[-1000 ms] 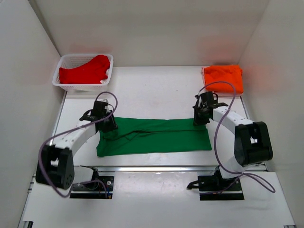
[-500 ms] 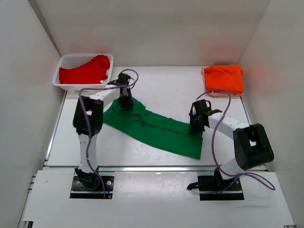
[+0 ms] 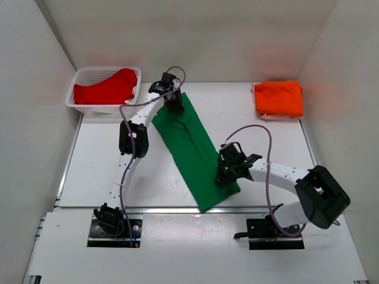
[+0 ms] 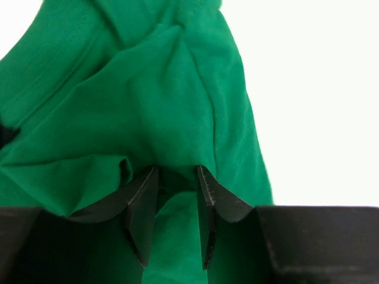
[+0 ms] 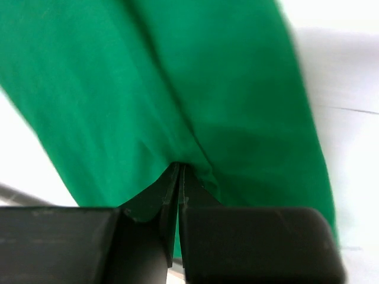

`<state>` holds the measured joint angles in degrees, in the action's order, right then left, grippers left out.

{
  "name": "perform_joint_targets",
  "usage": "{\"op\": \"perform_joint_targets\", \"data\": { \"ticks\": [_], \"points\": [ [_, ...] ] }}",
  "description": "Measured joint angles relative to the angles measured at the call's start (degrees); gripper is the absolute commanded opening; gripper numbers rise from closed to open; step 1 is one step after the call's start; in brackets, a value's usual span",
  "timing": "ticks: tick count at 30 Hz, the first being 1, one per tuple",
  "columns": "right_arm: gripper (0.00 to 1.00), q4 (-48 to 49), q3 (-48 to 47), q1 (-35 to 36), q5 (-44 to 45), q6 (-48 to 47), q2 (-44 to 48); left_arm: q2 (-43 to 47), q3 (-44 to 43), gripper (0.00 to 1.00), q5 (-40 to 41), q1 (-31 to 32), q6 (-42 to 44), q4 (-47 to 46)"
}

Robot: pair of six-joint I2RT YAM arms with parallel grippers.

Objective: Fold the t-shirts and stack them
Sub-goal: Rotate the tshirt 90 degrees

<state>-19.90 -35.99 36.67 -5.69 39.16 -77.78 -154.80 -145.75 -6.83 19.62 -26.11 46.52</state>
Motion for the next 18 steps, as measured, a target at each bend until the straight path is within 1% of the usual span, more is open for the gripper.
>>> {"op": "perform_joint_targets", "data": {
  "ticks": [2, 3, 5, 6, 7, 9, 11, 14, 18],
  "points": [
    [0.01, 2.2, -0.8, 3.8, -0.5, 0.9, -1.7, -3.0, -5.1, 0.43, -1.9, -0.3, -0.9, 0.5],
    [0.00, 3.8, -0.9, 5.6, -0.9, 1.6, -2.6, -3.4, -5.3, 0.43, -2.8, -0.4, -1.4, -0.4],
    [0.00, 6.5, -0.9, 8.7, -1.9, 2.8, -3.8, -2.2, -1.8, 0.42, -4.0, -0.4, -2.2, -3.3],
    [0.00, 8.0, -0.9, 10.1, -2.5, 3.3, -4.5, -1.5, -0.2, 0.43, -4.5, -0.4, -2.5, -4.5],
    [0.00, 9.0, -1.2, 11.2, -3.1, 3.6, -5.3, -1.3, 0.2, 0.43, -4.9, -0.4, -2.6, -4.8],
    [0.01, 10.5, -2.5, 13.5, -3.8, 3.7, -7.3, -2.7, -2.7, 0.44, -5.9, -0.4, -2.8, -3.8],
    [0.01, 11.3, -4.3, 15.0, -4.4, 3.5, -9.6, -3.9, -4.4, 0.44, -7.2, -0.4, -3.5, -4.1],
    [0.02, 11.4, -6.7, 16.3, -5.2, 2.0, -12.0, -3.5, -2.2, 0.43, -8.6, -0.5, -4.7, -7.0],
    [0.04, 11.8, -9.0, 16.6, -7.3, -1.4, -14.4, -4.0, -2.8, 0.43, -10.0, -0.8, -6.2, -8.1]
  ]
}}
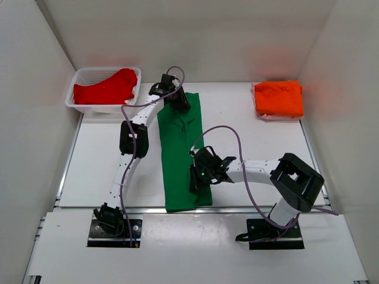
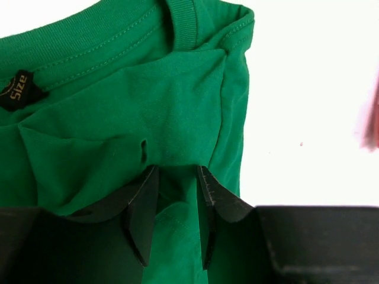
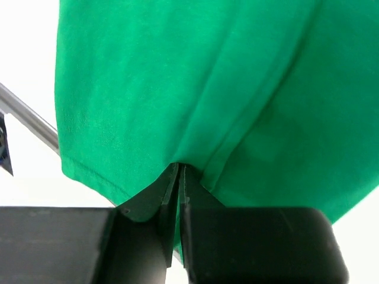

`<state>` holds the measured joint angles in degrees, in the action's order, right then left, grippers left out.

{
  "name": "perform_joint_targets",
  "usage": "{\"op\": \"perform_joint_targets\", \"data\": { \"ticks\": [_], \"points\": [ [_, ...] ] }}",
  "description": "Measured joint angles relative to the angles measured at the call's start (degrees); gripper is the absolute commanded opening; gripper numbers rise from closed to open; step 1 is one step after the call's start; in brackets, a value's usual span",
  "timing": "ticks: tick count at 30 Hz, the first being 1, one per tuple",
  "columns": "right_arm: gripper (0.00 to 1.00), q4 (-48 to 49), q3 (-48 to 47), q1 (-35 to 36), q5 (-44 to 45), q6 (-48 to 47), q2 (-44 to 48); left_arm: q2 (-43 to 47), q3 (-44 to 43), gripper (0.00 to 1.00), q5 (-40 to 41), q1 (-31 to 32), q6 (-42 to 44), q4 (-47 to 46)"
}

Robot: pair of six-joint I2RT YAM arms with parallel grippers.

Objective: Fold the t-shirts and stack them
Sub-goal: Rotate the tshirt 90 degrees

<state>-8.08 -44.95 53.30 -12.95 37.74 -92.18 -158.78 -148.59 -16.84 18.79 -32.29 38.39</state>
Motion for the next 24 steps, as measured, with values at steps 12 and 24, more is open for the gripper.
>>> {"op": "perform_joint_targets", "data": {
  "ticks": [12, 24],
  "points": [
    [0.56, 0.4, -1.7, -3.7, -0.3, -17.4, 6.7, 7.4, 5.2, 0.50, -9.0, -1.2, -3.6, -7.9],
    [0.15, -4.4, 1.6, -9.3, 8.3, -17.2, 13.7, 69.1, 78.0, 0.50, -7.5, -1.8, -1.5, -19.0]
  ]
}}
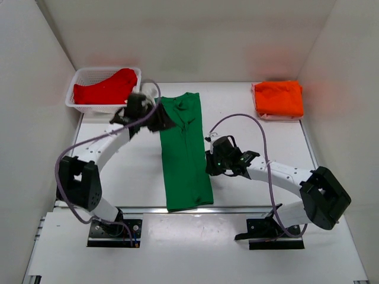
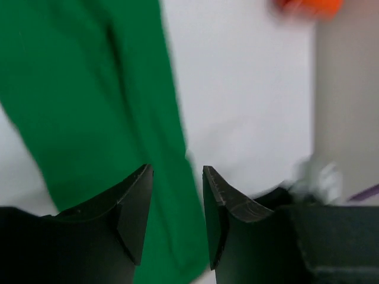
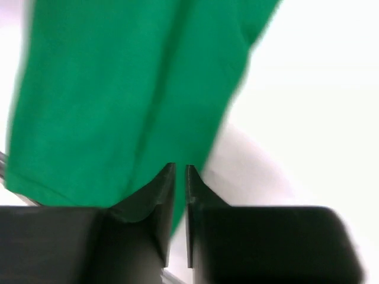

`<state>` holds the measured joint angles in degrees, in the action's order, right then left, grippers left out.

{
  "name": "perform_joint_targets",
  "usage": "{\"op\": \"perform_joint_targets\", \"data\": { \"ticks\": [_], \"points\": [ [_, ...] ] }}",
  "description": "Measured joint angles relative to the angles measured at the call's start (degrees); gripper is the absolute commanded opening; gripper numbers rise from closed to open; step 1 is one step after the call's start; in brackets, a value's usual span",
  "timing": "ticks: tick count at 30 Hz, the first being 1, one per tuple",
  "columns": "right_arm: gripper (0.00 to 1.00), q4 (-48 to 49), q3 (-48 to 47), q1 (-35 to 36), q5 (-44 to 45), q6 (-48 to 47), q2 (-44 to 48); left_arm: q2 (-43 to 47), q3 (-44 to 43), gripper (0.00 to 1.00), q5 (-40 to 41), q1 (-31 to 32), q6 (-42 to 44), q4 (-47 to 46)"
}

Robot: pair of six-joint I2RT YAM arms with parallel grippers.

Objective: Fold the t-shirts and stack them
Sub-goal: Rotate the tshirt 90 degrees, then grab the bottom of the folded rectangular tshirt with both arms

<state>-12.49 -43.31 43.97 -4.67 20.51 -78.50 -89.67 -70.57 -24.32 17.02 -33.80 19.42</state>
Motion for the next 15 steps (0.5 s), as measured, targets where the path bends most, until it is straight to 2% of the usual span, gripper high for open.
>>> {"op": "perform_joint_targets", "data": {
  "ticks": [1, 3, 6, 8, 11, 15],
  "points": [
    [0.18, -1.0, 1.1, -0.3, 0.3, 0.6, 0.7, 1.8, 5.5, 0.51, 0.8, 1.9, 0.1, -0.2],
    [0.32, -3.0, 3.6, -0.3, 0.5, 1.8, 3.1, 3.5, 15.5, 0.52, 2.3, 7.1, -0.3, 0.2],
    [0.39, -6.4, 5.9, -0.1, 0.7, 4.2, 7.3, 6.7, 27.5, 0.52, 3.9, 15.0, -2.0, 3.0],
    [0.44, -8.2, 6.6, 0.8, 1.8, 6.8, 9.6, 12.7, 34.4, 0.53, 5.4, 18.8, -4.1, 4.9],
    [0.54, -9.0, 8.6, 4.3, 3.8, 11.8, 12.0, 26.1, 42.4, 0.53, 7.7, 20.8, -8.4, 5.6],
    [0.55, -8.9, 12.5, 8.7, 4.5, 18.2, 12.6, 38.2, 48.2, 0.56, 10.0, 21.1, -13.8, 5.1]
  ]
}}
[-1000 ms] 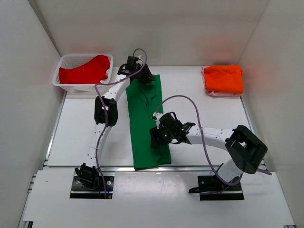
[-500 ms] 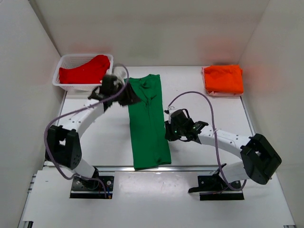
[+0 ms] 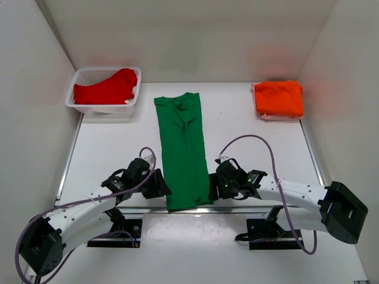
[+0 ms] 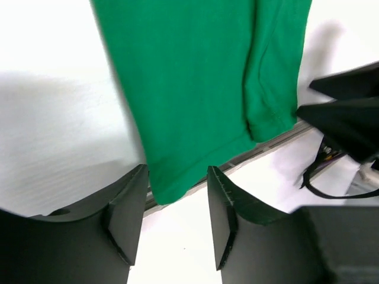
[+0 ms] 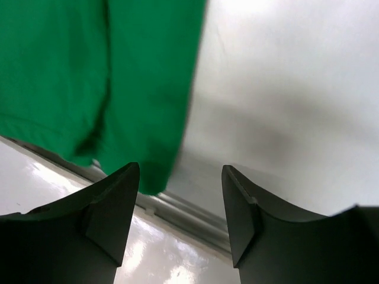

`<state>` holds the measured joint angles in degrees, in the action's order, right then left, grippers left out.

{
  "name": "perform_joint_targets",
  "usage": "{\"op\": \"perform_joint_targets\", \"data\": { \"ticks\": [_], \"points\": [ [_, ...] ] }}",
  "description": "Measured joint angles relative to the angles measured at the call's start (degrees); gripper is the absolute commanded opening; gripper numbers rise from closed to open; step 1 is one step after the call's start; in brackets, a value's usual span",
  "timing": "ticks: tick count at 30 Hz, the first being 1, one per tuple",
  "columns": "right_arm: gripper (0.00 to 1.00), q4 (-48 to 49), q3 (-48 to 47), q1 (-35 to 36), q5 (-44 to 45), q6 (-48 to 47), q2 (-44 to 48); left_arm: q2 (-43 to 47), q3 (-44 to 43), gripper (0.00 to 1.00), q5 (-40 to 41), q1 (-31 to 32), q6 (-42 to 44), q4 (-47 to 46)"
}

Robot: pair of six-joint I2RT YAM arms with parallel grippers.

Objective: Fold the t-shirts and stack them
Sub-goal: Grab the bottom of the folded rectangular tshirt with both arms, then fold the folded rectangular tshirt in 1/3 of the way

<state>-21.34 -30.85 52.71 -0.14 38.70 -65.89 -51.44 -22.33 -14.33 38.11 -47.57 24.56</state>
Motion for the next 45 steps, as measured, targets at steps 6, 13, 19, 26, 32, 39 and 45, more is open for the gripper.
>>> {"op": "perform_joint_targets", "data": {
  "ticks": [6, 13, 19, 26, 32, 39, 45],
  "points": [
    [0.45, 2.1, 1.5, 3.8, 0.3, 6.2, -1.8, 1.1, 2.3, 0.56, 1.9, 1.2, -3.0, 0.4],
    [0.44, 5.7, 1.7, 5.8, -0.2, 9.9, -3.6, -4.0, 1.4, 0.56, 4.2, 3.7, -2.9, 3.1],
    [0.10, 8.4, 1.1, 7.3, -1.1, 10.8, -6.1, -12.9, -3.5, 0.46, 5.2, 9.3, -3.0, 2.1],
    [0.00, 6.1, 0.0, 8.9, -2.0, 10.6, -7.6, -18.0, -6.1, 0.00, 5.7, 11.6, -2.0, 2.4],
    [0.00, 1.2, -1.6, 7.5, -6.2, 6.8, -6.7, -13.1, -5.4, 0.00, 5.0, 9.1, -1.5, 5.9],
    [0.00, -6.4, -16.0, -7.3, -16.8, -5.8, -11.7, -17.6, -17.6, 0.00, 1.6, -2.3, 3.6, 8.1],
    [0.00, -11.0, -30.5, -16.3, -21.9, -15.8, -21.5, -27.9, -28.2, 0.00, -1.7, -11.1, 9.2, 6.8]
  ]
}}
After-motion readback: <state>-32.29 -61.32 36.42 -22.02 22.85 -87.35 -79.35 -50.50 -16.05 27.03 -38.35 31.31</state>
